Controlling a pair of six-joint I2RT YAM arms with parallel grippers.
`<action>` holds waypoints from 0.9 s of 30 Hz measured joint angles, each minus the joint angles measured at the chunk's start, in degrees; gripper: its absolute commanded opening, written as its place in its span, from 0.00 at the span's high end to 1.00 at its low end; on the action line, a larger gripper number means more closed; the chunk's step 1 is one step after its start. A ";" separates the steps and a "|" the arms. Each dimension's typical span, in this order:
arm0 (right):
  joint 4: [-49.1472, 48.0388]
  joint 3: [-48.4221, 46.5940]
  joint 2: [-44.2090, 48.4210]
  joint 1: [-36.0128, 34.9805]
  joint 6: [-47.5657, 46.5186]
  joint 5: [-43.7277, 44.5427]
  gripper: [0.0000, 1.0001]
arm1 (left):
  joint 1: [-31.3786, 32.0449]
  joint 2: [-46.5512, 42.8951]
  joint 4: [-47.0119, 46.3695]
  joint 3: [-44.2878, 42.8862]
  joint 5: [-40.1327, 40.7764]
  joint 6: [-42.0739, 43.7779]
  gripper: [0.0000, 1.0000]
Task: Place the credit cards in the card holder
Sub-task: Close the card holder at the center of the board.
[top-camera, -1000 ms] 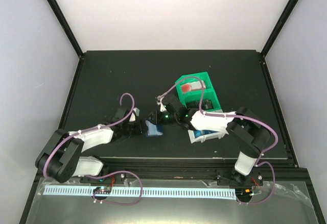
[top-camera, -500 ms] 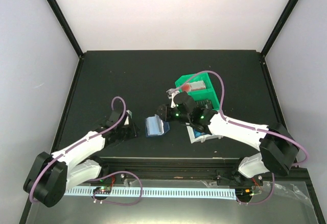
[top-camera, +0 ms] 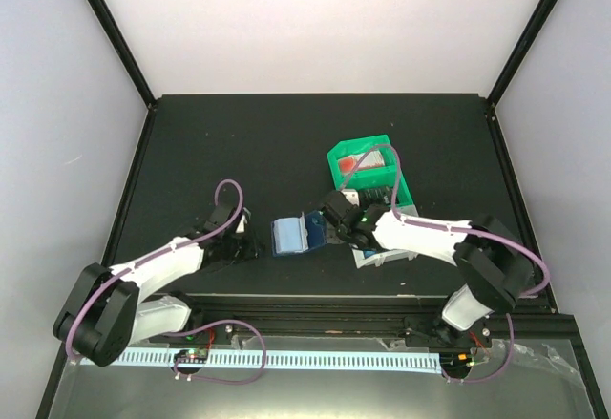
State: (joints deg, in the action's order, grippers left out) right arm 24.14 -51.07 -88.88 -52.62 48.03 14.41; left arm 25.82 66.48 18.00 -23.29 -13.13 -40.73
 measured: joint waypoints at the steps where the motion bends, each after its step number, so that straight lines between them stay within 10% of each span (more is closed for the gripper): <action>1: 0.28 -0.31 -1.40 0.00 -0.09 -0.04 0.86 | 0.00 0.37 -0.11 -0.20 -0.13 0.11 0.69; 27: -20.81 0.57 -8.46 -0.37 -4.61 -21.35 0.60 | 0.07 8.37 -9.09 -2.14 -2.99 1.68 0.82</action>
State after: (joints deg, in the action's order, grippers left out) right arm 3.33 -50.50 -97.34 -52.99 43.42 -6.94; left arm 25.89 74.85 8.91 -25.43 -16.12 -39.05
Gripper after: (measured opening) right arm 0.395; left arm 0.196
